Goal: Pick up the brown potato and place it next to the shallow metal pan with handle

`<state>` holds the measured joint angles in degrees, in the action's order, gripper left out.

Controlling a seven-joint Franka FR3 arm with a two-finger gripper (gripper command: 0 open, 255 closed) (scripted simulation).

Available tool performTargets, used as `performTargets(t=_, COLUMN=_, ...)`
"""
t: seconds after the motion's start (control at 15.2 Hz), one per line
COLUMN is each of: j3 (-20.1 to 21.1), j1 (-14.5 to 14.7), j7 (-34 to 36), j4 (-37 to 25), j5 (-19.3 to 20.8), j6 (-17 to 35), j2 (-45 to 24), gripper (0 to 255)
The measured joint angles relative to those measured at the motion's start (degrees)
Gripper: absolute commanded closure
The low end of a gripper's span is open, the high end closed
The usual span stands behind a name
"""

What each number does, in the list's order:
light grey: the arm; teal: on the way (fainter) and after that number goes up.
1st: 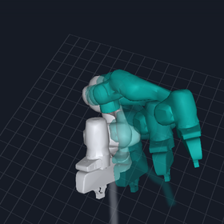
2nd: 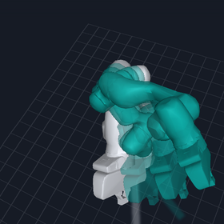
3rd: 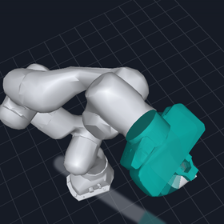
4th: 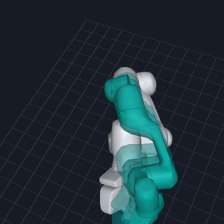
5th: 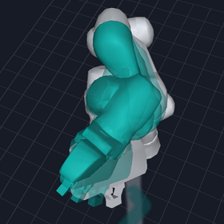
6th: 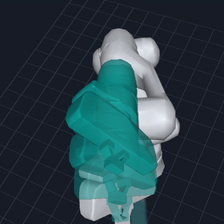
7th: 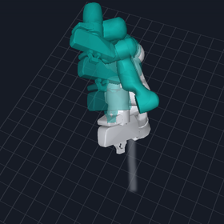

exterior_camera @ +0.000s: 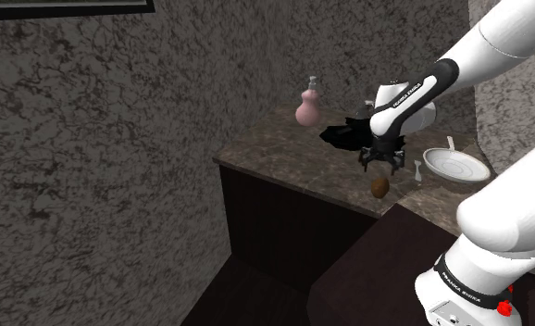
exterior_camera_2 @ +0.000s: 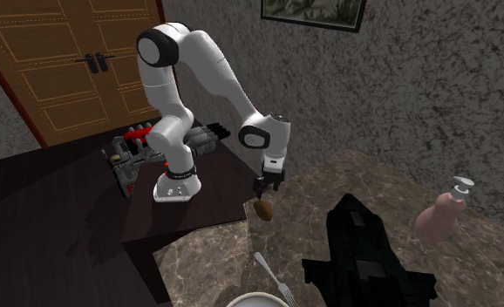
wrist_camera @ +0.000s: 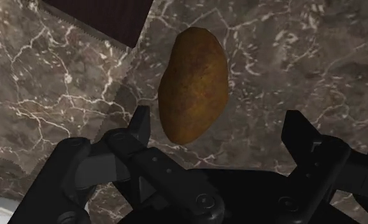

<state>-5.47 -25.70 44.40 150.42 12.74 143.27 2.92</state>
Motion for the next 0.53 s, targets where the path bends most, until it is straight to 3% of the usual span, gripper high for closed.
performTargets(t=0.53, j3=-1.9, j1=-1.9, j7=3.7, j4=-0.4, j5=1.1, j6=7.6, j2=-8.8, gripper=0)
